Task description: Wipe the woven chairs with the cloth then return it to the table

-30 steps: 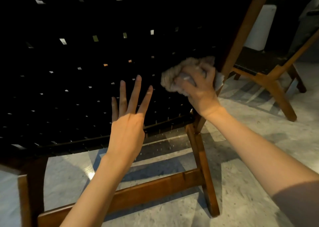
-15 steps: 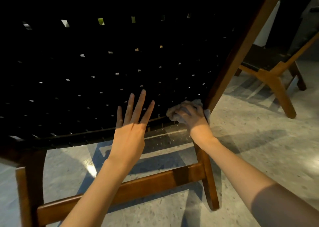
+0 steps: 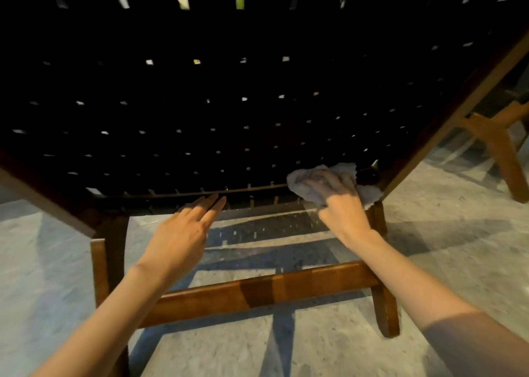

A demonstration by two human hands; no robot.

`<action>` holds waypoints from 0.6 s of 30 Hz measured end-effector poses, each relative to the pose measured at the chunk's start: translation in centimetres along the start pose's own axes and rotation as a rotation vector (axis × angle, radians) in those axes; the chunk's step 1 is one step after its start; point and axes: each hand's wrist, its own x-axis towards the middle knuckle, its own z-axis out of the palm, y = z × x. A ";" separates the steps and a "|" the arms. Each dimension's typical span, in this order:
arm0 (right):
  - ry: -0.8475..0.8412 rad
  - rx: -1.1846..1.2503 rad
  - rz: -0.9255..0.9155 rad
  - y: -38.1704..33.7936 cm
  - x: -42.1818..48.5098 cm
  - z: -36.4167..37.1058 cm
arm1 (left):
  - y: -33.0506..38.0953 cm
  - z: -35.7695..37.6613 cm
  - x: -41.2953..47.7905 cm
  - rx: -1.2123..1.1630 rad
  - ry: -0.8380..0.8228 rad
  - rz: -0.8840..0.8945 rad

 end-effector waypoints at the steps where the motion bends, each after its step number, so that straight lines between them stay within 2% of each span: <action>1: 0.016 -0.006 -0.042 -2.1 -0.1 0.4 | -0.7 0.2 -0.7 0.013 -0.008 0.001; 4: 0.062 -0.014 -0.119 -8.6 0.0 1.7 | -3.1 0.8 -2.6 0.049 -0.019 -0.039; 8: 0.074 -0.046 -0.198 -15.8 1.2 3.6 | -6.5 1.7 -5.0 -0.010 -0.033 -0.188; 12: 0.032 -0.101 -0.283 -22.2 2.2 4.9 | -9.4 2.1 -7.4 -0.025 -0.039 -0.297; 16: 0.009 -0.045 -0.325 -27.8 4.0 6.4 | -11.4 1.6 -9.5 -0.014 -0.062 -0.294; 18: -0.092 0.014 -0.325 -29.9 4.7 7.0 | -12.1 1.3 -10.2 -0.028 -0.062 -0.303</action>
